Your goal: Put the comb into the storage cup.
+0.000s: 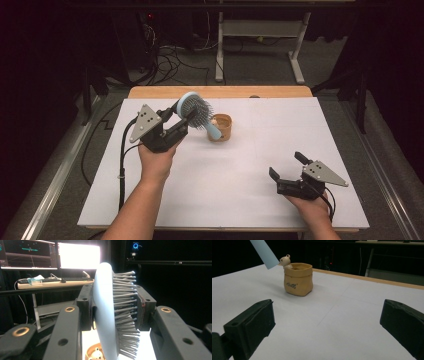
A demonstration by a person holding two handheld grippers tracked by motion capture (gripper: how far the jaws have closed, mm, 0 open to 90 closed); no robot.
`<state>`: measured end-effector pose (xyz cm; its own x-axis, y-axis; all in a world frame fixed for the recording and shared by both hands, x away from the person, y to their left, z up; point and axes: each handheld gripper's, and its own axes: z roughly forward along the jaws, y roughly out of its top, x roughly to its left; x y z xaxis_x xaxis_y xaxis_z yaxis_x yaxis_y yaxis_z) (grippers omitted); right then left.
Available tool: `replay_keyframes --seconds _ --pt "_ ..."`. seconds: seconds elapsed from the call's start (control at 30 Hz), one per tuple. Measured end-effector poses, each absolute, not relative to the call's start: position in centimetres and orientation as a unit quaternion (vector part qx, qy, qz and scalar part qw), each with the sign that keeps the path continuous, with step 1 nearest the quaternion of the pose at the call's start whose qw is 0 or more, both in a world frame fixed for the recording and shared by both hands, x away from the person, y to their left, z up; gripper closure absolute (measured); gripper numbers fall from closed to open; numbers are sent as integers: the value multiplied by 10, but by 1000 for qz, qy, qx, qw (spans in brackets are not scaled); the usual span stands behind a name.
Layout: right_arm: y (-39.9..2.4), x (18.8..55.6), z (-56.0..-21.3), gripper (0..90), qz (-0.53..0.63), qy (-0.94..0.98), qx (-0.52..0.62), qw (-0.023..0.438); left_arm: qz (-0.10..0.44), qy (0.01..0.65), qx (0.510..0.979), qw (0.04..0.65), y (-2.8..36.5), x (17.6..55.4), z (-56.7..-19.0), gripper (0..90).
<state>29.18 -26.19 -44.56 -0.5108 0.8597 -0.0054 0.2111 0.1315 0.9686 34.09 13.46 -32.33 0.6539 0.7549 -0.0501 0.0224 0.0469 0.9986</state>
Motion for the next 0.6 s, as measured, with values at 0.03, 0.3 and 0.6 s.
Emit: replay_keyframes --seconds 0.03,0.3,0.6 --pt "-262 292 -446 0 532 687 390 305 278 310 631 654 134 343 -323 587" --pt "-262 292 -446 0 532 688 389 304 271 315 632 654 125 357 -324 587" --pt "-262 292 -446 0 534 687 390 302 276 318 635 647 118 369 -321 587"
